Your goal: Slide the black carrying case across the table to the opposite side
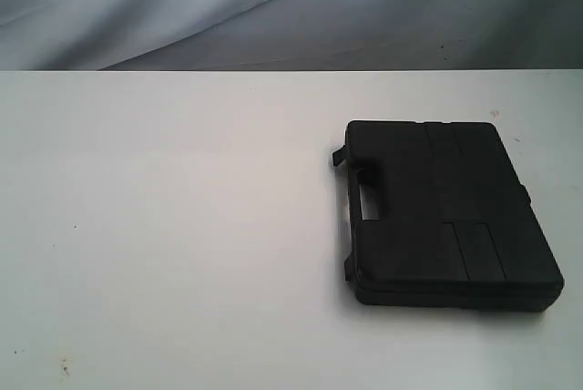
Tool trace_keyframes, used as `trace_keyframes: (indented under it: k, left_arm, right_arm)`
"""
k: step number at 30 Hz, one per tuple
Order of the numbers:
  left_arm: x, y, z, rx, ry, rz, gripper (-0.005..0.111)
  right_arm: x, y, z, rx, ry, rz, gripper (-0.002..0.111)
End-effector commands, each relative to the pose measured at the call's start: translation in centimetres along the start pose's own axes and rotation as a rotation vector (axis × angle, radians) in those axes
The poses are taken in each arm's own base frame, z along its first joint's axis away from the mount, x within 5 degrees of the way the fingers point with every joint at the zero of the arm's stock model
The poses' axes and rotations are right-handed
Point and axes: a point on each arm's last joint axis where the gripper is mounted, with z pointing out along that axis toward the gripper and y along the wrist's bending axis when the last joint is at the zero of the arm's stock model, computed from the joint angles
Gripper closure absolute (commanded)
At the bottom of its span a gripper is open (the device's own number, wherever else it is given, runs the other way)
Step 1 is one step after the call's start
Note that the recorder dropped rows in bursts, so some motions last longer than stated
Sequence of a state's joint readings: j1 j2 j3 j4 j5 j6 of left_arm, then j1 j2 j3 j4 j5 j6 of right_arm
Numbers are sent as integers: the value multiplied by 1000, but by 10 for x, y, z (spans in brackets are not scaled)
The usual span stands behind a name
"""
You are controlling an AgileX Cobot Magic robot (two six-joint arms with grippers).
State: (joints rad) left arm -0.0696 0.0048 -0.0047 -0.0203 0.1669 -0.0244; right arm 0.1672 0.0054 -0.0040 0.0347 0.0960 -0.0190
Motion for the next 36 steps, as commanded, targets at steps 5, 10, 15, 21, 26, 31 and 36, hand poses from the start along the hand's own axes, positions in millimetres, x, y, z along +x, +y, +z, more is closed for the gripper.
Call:
trace_keyframes:
  k: [5, 10, 15, 21, 26, 31, 36]
  left_arm:
    - [1, 0, 0, 5, -5, 0, 107]
    - [1, 0, 0, 5, -5, 0, 107]
    - [1, 0, 0, 5, -5, 0, 107]
    - [1, 0, 0, 5, -5, 0, 107]
    - [1, 0, 0, 5, -5, 0, 107]
    - [1, 0, 0, 5, -5, 0, 107]
    - [1, 0, 0, 5, -5, 0, 107]
  right_arm:
    - [1, 0, 0, 7, -3, 1, 108]
    - [-3, 0, 0, 7, -41, 10, 108]
    - [-8, -1, -1, 2, -98, 141, 108]
    - [-8, -1, -1, 0, -98, 198, 108]
    - [-9, -1, -1, 1, -111, 198, 108]
    - [-12, 1, -2, -15, -45, 197, 108]
    - [-36, 3, -8, -29, -84, 200, 108]
